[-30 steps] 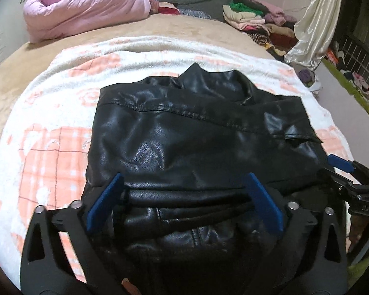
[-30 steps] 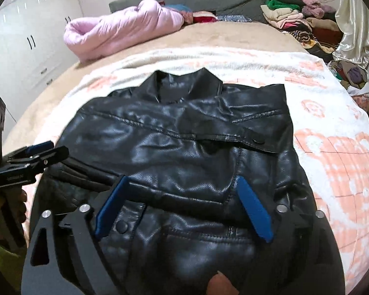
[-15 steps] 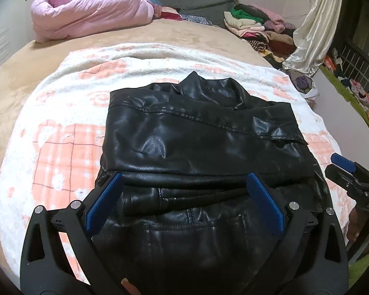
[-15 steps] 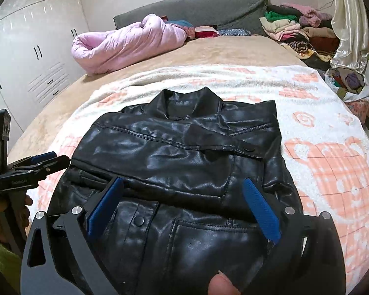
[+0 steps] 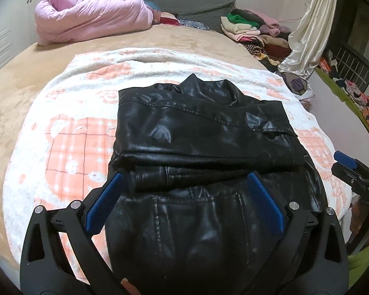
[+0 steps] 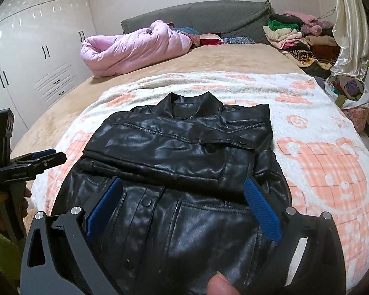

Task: Fold large clothes

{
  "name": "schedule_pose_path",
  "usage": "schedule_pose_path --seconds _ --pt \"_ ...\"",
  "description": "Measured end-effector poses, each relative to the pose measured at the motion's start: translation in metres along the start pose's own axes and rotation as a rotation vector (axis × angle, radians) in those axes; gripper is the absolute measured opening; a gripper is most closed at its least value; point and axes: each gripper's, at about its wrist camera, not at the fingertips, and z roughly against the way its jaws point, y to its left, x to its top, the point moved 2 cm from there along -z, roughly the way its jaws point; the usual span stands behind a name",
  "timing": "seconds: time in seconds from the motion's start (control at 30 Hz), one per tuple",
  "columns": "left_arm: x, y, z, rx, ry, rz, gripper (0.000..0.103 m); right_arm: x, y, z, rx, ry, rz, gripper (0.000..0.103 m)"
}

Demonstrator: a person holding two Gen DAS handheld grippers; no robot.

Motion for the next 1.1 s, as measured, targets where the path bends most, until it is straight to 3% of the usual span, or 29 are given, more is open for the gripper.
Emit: schedule_pose_path --seconds 0.77,1.1 --pt "-0.065 0.031 0.017 0.063 0.086 0.008 0.093 -0.085 -0.029 0.028 -0.05 0.12 0.039 0.098" --pt "-0.103 0.05 0.019 0.053 0.146 0.067 0.093 -0.101 -0.041 0.039 -0.071 0.13 0.029 0.098"
